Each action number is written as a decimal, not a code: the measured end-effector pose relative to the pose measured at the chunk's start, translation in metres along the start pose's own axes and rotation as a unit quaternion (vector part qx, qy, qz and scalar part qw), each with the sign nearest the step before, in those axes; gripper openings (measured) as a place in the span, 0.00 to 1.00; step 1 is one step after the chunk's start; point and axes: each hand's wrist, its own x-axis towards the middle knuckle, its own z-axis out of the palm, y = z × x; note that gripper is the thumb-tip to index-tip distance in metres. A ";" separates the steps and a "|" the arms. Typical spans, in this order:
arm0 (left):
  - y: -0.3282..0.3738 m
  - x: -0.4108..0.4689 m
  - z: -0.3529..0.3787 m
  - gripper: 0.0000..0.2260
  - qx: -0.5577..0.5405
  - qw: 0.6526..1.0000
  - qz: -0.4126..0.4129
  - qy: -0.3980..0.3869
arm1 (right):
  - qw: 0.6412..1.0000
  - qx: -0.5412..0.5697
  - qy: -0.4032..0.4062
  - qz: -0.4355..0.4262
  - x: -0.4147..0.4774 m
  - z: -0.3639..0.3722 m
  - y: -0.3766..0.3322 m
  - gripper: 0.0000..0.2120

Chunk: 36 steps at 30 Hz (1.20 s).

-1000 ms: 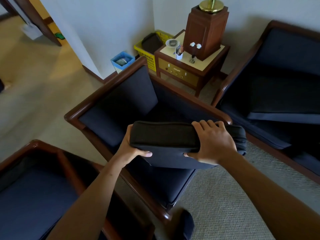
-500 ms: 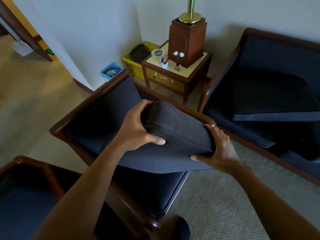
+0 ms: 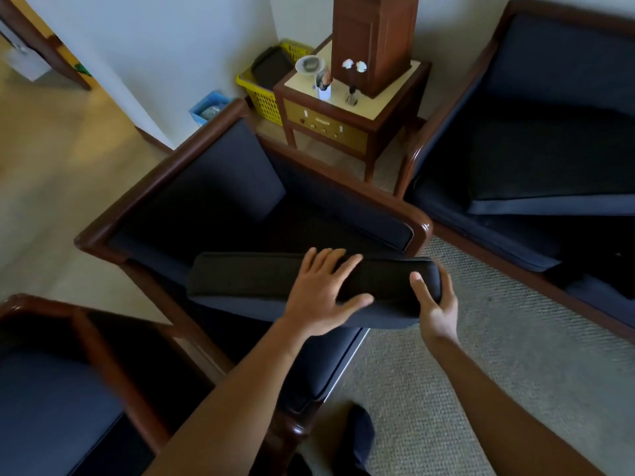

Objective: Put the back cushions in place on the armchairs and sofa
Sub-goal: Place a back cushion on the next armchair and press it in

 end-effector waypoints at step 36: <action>-0.260 -0.080 -0.081 0.21 -0.593 0.534 -0.474 0.372 | 0.985 -0.025 0.148 -0.087 0.116 0.157 -0.070 0.23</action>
